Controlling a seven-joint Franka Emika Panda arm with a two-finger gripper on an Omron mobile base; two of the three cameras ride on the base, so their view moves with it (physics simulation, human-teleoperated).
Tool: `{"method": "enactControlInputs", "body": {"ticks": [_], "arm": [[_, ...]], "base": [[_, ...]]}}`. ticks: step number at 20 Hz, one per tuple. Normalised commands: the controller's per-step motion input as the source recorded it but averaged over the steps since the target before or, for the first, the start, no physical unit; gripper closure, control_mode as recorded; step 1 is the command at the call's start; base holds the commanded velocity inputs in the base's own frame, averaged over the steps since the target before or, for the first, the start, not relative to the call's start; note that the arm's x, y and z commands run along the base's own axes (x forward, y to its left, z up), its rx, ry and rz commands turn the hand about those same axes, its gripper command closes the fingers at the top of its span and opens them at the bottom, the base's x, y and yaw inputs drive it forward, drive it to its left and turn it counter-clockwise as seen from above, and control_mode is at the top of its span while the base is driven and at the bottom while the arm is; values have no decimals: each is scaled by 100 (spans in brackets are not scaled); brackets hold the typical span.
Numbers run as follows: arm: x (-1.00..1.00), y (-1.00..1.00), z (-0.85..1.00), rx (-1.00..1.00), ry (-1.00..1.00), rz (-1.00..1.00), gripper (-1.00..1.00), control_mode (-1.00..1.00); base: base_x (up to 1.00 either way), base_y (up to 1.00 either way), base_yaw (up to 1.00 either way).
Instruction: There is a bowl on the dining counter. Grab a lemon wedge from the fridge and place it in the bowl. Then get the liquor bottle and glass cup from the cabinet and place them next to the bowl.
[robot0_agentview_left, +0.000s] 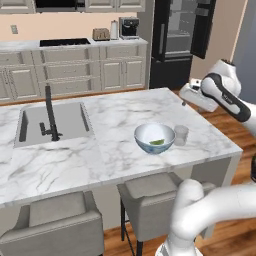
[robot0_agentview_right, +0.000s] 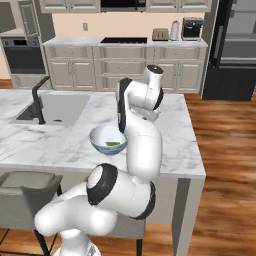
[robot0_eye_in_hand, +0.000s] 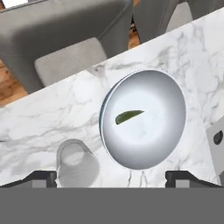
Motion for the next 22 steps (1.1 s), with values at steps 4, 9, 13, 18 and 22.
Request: {"method": "enactControlInputs", "body": {"ticks": [4,9,13,18,22], "arm": [[-56,64,68,-33,0,3,-100,-100],[-61,77,46,-26,0,4,-100,-100],[-37,58,24,-10,-3,2,-100,-100],[-41,43,6,-2,-9,4,-100,-100],[-34,27,0,-1,-6,3,-100,100]], "base": [[0,0,0],[0,0,0],[0,0,0],[0,0,0],[-10,7,1]]}}
